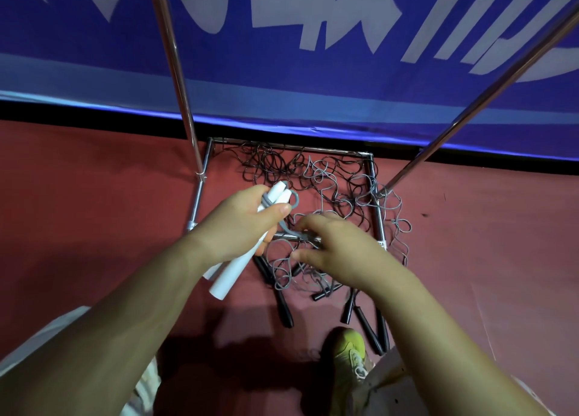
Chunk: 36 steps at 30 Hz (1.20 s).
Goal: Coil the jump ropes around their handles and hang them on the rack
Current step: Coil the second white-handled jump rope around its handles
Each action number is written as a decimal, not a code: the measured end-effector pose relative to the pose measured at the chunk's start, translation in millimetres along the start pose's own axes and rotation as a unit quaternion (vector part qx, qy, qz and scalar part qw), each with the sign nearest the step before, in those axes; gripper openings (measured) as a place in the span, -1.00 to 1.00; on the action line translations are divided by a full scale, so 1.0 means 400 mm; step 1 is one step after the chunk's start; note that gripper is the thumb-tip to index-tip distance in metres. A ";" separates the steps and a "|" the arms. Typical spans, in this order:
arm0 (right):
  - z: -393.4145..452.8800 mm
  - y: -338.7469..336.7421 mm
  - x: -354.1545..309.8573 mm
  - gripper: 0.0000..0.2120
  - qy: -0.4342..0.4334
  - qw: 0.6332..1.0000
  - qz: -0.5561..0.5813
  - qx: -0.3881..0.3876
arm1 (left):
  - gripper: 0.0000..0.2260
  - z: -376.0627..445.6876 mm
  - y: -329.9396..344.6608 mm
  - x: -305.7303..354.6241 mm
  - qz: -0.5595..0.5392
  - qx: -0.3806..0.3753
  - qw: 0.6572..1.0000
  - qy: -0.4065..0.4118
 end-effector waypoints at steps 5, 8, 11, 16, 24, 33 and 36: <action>0.012 0.004 -0.052 -0.53 -0.062 0.995 -0.007 0.072 | -0.81 -0.003 0.011 0.011 -0.072 -0.006 0.997 -0.006; 0.006 -0.020 -0.067 -0.78 -0.052 0.993 0.067 0.079 | -0.82 0.000 -0.008 0.002 -0.094 -0.001 0.995 -0.010; 0.000 -0.032 -0.066 -0.78 -0.029 0.996 0.059 0.058 | -0.82 0.003 -0.037 -0.019 -0.083 0.006 0.996 -0.022; -0.029 -0.039 -0.018 -0.83 0.034 0.985 0.171 -0.011 | -0.84 0.008 -0.068 -0.052 -0.010 0.027 0.999 -0.031; -0.045 -0.025 -0.041 -0.75 0.093 0.805 0.577 -0.105 | -0.80 -0.005 0.005 -0.040 0.214 -0.045 0.976 0.017; -0.047 -0.004 -0.061 -0.77 0.110 0.779 0.596 -0.161 | -0.75 -0.017 0.114 -0.038 0.301 -0.098 0.947 0.051; -0.055 -0.002 -0.076 -0.80 0.100 0.760 0.611 -0.197 | -0.88 -0.024 0.118 -0.031 0.250 -0.075 0.964 0.055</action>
Point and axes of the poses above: each hand's wrist, its own z-axis towards the middle knuckle, its own y-axis out of the palm, x = y × z, the point moved 9 cm from there along z, towards the middle knuckle, and after that the axes turned 2 degrees about y, right-handed, at the moved point
